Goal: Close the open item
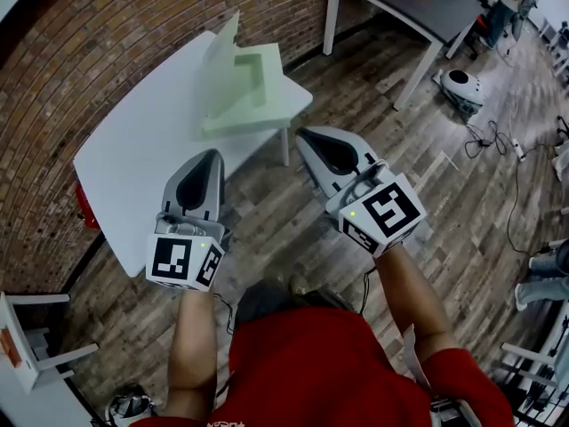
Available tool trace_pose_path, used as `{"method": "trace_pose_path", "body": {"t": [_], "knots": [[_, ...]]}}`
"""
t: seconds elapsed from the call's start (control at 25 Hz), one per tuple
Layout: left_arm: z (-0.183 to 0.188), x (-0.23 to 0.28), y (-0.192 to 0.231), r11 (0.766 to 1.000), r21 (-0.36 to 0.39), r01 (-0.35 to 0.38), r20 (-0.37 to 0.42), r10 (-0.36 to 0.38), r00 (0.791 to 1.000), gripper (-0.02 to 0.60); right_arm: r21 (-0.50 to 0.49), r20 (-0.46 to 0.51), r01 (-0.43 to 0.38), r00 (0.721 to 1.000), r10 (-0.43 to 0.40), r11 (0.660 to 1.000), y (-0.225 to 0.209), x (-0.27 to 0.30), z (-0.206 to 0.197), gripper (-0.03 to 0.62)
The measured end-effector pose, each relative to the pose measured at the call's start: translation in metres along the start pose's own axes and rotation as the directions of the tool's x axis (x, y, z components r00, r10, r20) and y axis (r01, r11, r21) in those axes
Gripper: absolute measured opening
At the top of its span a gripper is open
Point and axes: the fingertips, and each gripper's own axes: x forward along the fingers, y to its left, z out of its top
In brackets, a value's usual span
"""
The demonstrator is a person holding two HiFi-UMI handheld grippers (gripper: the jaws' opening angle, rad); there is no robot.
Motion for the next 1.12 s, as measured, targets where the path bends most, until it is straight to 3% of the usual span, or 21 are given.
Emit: {"method": "trace_pose_path", "body": {"t": [0.24, 0.76, 1.12], "knots": [[-0.007, 0.016, 0.013, 0.999, 0.002, -0.037, -0.007, 0.037, 0.999, 0.012, 0.001, -0.023, -0.002, 1.0, 0.002, 1.0, -0.01, 0.011, -0.008, 0.032], [-0.036, 0.064, 0.065, 0.999, 0.001, -0.04, -0.034, 0.04, 0.999, 0.012, 0.017, -0.093, 0.027, 0.995, -0.026, 0.999, -0.046, 0.074, -0.033, 0.032], [-0.05, 0.094, 0.087, 0.997, 0.075, -0.01, -0.057, 0.014, 0.998, 0.014, 0.018, -0.114, 0.071, 0.991, -0.068, 0.997, -0.069, 0.118, -0.041, 0.034]]}}
